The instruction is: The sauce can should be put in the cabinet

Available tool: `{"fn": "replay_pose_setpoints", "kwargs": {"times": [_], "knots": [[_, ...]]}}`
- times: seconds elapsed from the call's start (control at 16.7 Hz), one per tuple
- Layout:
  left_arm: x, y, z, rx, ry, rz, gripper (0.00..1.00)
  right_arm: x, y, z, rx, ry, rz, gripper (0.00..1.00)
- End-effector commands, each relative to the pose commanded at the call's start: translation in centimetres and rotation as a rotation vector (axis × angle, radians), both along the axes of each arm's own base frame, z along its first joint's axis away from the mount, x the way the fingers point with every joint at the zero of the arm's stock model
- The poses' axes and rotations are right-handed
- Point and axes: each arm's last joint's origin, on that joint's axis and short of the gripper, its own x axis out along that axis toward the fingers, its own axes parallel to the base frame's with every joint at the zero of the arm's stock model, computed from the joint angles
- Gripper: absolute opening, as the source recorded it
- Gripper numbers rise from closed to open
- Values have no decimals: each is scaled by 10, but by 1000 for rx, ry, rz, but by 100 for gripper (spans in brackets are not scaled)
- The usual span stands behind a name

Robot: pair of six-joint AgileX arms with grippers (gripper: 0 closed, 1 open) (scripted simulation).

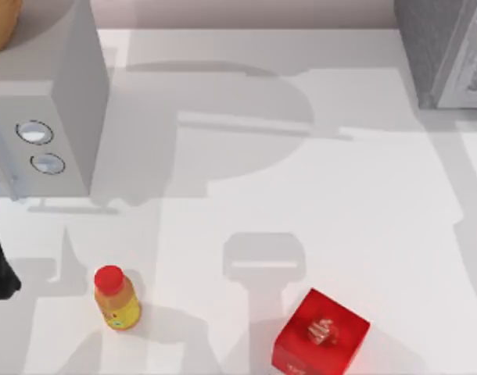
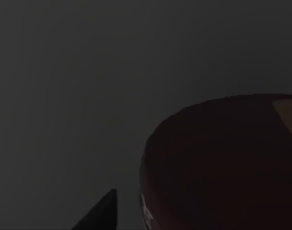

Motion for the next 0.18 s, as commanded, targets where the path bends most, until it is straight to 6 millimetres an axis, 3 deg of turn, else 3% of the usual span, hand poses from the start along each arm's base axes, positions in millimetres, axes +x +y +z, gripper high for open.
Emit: {"fn": "replay_pose_setpoints", "kwargs": {"times": [0.18], "knots": [[0,0,0,0,0,0,100,0,0,0,0,0,0,100]]}}
